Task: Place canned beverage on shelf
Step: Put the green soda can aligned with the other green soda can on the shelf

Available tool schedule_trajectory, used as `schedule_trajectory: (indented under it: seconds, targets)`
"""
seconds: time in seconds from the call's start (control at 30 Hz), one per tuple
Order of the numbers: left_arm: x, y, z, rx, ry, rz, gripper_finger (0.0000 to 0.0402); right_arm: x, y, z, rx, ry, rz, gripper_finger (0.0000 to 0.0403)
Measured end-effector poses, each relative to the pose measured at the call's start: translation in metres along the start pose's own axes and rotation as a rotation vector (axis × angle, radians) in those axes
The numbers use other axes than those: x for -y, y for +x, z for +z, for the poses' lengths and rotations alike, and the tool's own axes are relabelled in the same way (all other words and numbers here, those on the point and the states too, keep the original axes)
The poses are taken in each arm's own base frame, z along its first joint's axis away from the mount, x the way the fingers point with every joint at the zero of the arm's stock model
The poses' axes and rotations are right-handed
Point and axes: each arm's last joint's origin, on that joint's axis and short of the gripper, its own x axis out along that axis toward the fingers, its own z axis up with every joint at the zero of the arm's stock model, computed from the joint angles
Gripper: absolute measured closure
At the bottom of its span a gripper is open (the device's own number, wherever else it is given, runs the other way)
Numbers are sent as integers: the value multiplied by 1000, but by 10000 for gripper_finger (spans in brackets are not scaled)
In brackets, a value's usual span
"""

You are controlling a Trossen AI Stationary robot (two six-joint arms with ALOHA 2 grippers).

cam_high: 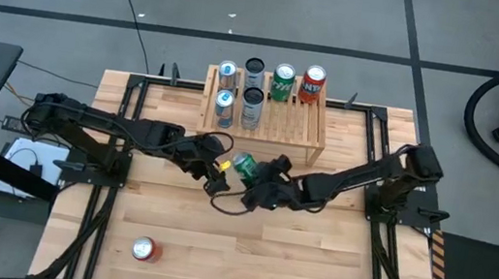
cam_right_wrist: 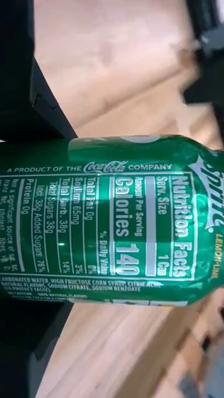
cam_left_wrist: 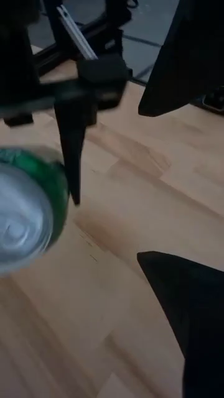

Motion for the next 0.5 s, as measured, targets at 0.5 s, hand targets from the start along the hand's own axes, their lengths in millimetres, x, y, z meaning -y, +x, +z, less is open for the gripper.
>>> schedule_trajectory:
  seconds: [0.5]
  targets:
    - [-27,-38,14,-21,21,34,28,39,-89,54,160,-32,109,92]
